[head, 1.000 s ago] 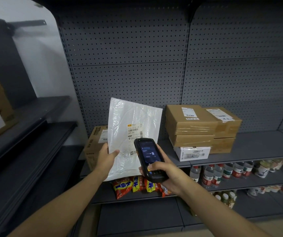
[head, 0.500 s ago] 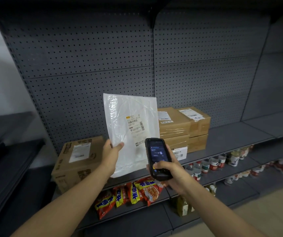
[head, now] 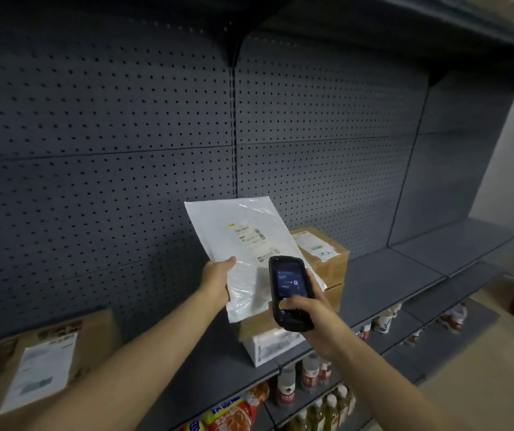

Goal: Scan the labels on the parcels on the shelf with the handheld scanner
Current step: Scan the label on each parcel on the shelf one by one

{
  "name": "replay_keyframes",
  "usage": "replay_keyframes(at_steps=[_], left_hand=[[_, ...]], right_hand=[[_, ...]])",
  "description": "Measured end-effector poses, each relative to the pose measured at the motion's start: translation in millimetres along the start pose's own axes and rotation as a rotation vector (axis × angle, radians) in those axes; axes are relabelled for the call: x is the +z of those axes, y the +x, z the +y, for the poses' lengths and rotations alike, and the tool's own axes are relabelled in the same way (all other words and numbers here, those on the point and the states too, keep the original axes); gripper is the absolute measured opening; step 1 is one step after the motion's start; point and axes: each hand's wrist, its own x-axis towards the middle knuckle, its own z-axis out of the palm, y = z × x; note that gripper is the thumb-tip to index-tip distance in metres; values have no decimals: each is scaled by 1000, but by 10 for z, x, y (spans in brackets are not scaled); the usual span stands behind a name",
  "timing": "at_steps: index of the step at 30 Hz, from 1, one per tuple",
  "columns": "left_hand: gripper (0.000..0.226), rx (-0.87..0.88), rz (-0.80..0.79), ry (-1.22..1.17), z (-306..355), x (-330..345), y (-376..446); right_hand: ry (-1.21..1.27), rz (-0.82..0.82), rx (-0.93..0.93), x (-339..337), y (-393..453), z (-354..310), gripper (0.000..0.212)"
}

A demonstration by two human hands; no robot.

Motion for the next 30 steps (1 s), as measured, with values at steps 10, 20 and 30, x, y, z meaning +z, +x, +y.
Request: replay_keyframes(at_steps=[10, 20, 30], left_hand=[[34, -1, 246, 295, -189, 255, 1034], [63, -128, 465, 705, -325, 162, 1020], [68, -51, 521, 558, -260, 33, 925]], right_hand=[[38, 111, 38, -183, 965, 6, 72], [61, 126, 110, -277, 1348, 42, 61], [-31, 24, 58, -284, 1216, -109, 66]])
